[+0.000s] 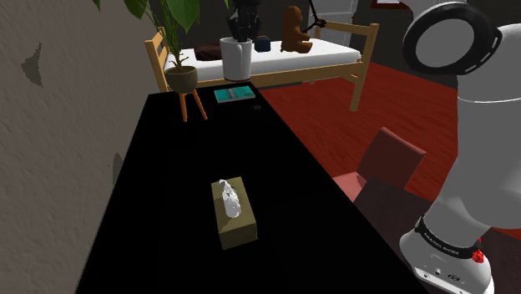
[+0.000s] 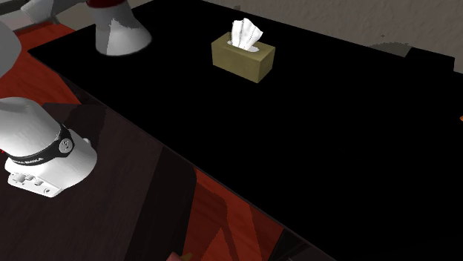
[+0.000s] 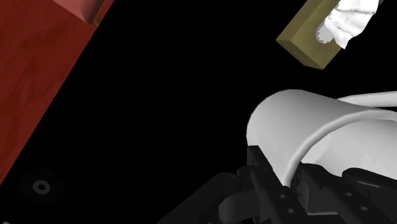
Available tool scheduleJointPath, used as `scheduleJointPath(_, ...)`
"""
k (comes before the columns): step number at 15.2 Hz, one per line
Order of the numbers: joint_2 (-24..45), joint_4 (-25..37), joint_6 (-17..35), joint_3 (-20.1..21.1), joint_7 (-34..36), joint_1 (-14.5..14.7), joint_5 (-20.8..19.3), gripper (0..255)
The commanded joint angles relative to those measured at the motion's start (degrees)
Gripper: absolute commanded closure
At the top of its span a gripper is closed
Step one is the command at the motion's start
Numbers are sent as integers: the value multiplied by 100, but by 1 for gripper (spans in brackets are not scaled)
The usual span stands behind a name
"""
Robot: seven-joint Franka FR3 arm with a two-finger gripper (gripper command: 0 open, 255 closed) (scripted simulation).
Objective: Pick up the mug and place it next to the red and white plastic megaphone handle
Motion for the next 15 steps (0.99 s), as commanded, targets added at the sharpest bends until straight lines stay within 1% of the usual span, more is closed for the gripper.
scheduleJointPath(1,327,730,-404,4,29,29,-23,255)
scheduleJointPath(2,629,1340,-712,5,50,57,-44,255)
scheduleJointPath(3,864,1792,-928,6,63,80,-60,255)
scheduleJointPath(4,221,683,-456,25,136,115,-33,255)
scheduleJointPath(5,-114,139,-240,50,226,176,-26,255)
scheduleJointPath(7,-604,-624,47,109,422,309,-23,255)
scheduleJointPath(11,-1273,-1597,379,272,852,578,-29,255)
scheduleJointPath(15,-1742,-2236,577,466,1318,848,-33,255)
